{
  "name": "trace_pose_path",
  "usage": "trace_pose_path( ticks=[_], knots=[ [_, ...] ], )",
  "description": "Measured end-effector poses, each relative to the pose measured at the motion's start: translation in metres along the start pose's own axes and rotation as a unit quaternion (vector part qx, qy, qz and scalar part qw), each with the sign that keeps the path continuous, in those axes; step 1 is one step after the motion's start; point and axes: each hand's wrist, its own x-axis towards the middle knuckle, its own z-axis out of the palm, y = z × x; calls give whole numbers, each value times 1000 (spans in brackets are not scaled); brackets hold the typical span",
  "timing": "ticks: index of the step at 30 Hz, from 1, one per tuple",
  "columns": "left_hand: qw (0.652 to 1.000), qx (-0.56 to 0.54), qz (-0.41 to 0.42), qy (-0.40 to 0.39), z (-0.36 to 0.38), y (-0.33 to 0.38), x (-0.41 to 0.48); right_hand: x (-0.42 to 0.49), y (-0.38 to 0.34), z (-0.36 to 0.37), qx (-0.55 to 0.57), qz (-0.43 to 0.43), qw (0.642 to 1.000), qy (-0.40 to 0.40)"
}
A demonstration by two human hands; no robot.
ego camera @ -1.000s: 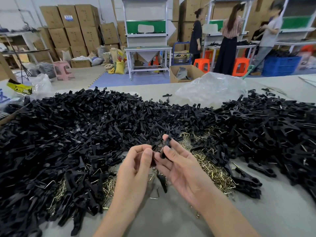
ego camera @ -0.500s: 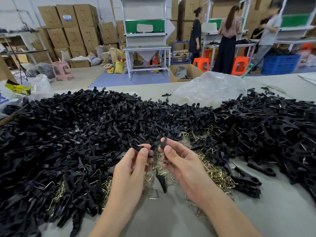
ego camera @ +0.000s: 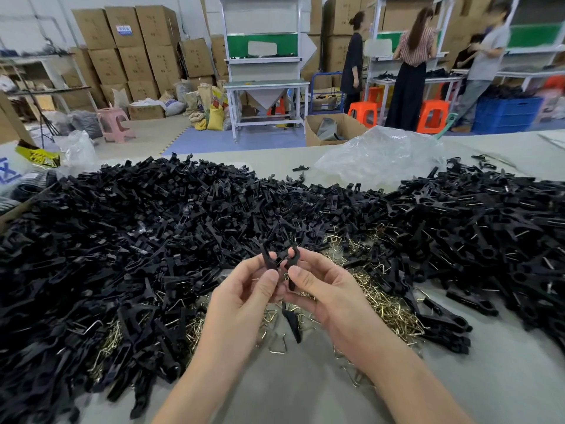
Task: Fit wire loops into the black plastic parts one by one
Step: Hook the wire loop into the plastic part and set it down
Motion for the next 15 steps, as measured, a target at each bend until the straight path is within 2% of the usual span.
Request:
trace_pose_path(
  ticks=[4, 6, 10, 15],
  knots=[
    [999, 24, 4, 21, -3, -3, 0, 1, -1, -1, 10, 9, 1000, 18],
    [993, 108, 13, 46, -7, -8, 2, 1, -1, -1, 10, 15, 1000, 18],
    [969, 242, 6, 36, -9, -12, 2, 1, 1, 0, -4, 24, 1000, 15],
    [969, 238, 44, 58, -9, -9, 1, 1, 2, -1, -8, 21, 1000, 15]
  ],
)
